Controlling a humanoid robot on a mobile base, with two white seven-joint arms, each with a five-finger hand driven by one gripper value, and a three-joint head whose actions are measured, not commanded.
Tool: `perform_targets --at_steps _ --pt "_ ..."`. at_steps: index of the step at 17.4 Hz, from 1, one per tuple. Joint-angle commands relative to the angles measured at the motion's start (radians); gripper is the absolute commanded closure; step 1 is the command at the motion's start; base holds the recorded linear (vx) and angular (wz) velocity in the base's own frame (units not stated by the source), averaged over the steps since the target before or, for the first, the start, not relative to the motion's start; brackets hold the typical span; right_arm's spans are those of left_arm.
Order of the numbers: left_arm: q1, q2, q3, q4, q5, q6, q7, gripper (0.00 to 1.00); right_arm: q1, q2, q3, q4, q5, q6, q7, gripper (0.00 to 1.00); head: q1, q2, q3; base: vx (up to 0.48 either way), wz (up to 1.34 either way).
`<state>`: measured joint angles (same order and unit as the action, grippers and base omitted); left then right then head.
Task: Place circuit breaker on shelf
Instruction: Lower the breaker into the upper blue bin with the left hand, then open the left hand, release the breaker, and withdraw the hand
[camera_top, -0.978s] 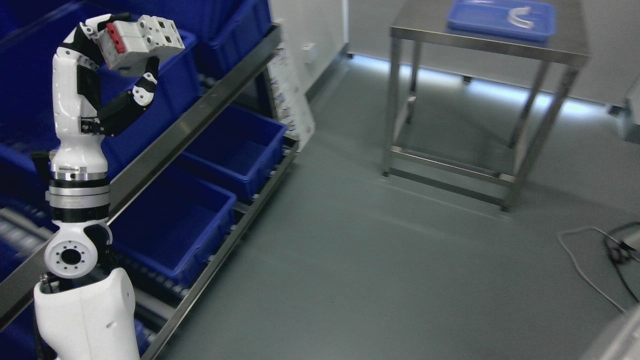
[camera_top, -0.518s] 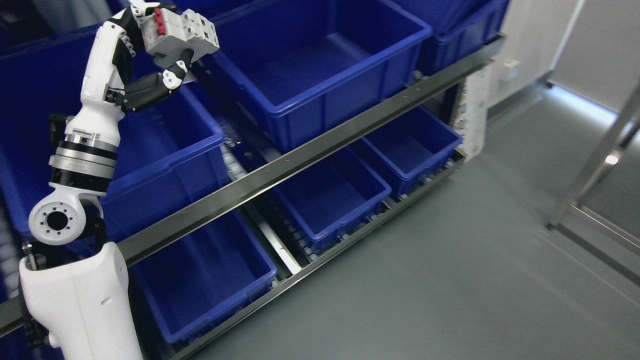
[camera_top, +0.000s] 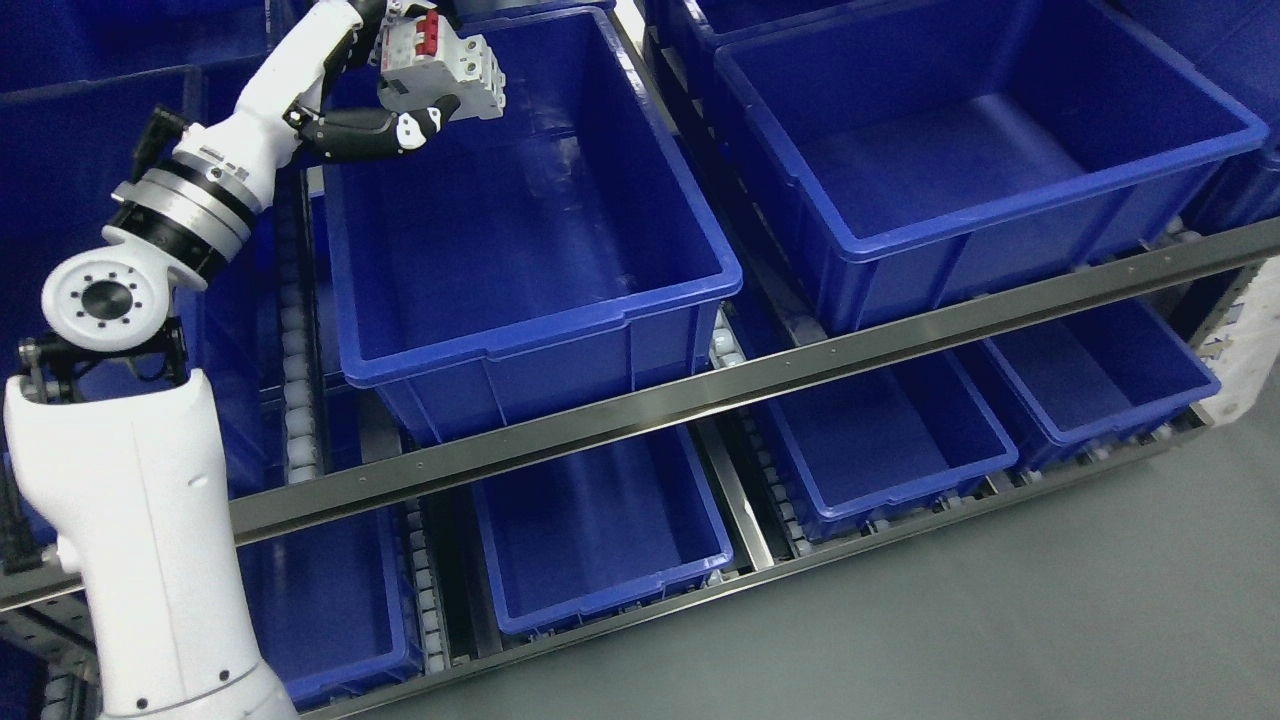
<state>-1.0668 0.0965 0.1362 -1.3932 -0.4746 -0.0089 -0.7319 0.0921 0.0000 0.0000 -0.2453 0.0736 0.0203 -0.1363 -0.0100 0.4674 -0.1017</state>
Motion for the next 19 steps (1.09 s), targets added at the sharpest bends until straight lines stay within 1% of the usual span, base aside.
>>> perform_targets --at_steps 1,3,5,6,7,11,12,14,15,18,19 --pt "-0.192 0.08 -0.26 0.506 -0.088 -0.026 0.006 0.86 0.0 -0.017 0.02 0.0 0.0 0.058 0.0 0.0 0.0 0.0 0.0 0.07 0.34" --pt "-0.257 0.057 -0.3 0.662 -0.09 -0.065 0.023 0.87 0.0 -0.017 0.02 0.0 0.0 0.058 0.0 0.0 0.0 0.0 0.0 0.055 0.24" --pt "-0.32 0.034 -0.322 0.825 -0.09 -0.089 0.075 0.87 0.0 -0.017 0.02 0.0 0.0 0.058 0.0 0.0 0.0 0.0 0.0 0.038 0.16" --pt "-0.341 0.025 -0.348 0.912 -0.09 -0.118 0.109 0.87 0.0 -0.017 0.02 0.0 0.0 0.058 0.0 0.0 0.0 0.0 0.0 0.017 0.07" --pt "-0.352 0.017 -0.368 0.953 -0.09 -0.127 0.124 0.87 0.0 -0.017 0.02 0.0 0.0 0.058 0.0 0.0 0.0 0.0 0.0 0.0 0.0" --pt "-0.351 -0.012 -0.42 1.003 -0.091 -0.126 0.216 0.86 0.0 -0.017 0.02 0.0 0.0 0.058 0.0 0.0 0.0 0.0 0.0 -0.006 -0.03" --pt "-0.349 -0.014 -0.428 1.023 -0.09 -0.125 0.258 0.84 0.0 -0.017 0.02 0.0 0.0 0.058 0.0 0.0 0.0 0.0 0.0 -0.016 -0.01" --pt "-0.348 -0.041 -0.423 1.04 -0.09 -0.121 0.348 0.82 0.0 -0.017 0.02 0.0 0.0 0.058 0.0 0.0 0.0 0.0 0.0 -0.008 -0.02" --pt "-0.348 -0.046 -0.423 1.042 -0.09 -0.12 0.37 0.81 0.0 -0.017 0.02 0.001 0.0 0.058 0.0 0.0 0.0 0.0 0.0 -0.002 -0.03" --pt "-0.346 -0.052 -0.425 1.063 -0.09 -0.118 0.382 0.7 0.0 -0.017 0.02 0.0 0.0 0.058 0.0 0.0 0.0 0.0 0.0 0.0 0.0" --pt "-0.341 -0.054 -0.425 1.065 -0.09 -0.118 0.397 0.64 0.0 -0.017 0.02 0.0 0.0 0.058 0.0 0.0 0.0 0.0 0.0 0.0 0.0"
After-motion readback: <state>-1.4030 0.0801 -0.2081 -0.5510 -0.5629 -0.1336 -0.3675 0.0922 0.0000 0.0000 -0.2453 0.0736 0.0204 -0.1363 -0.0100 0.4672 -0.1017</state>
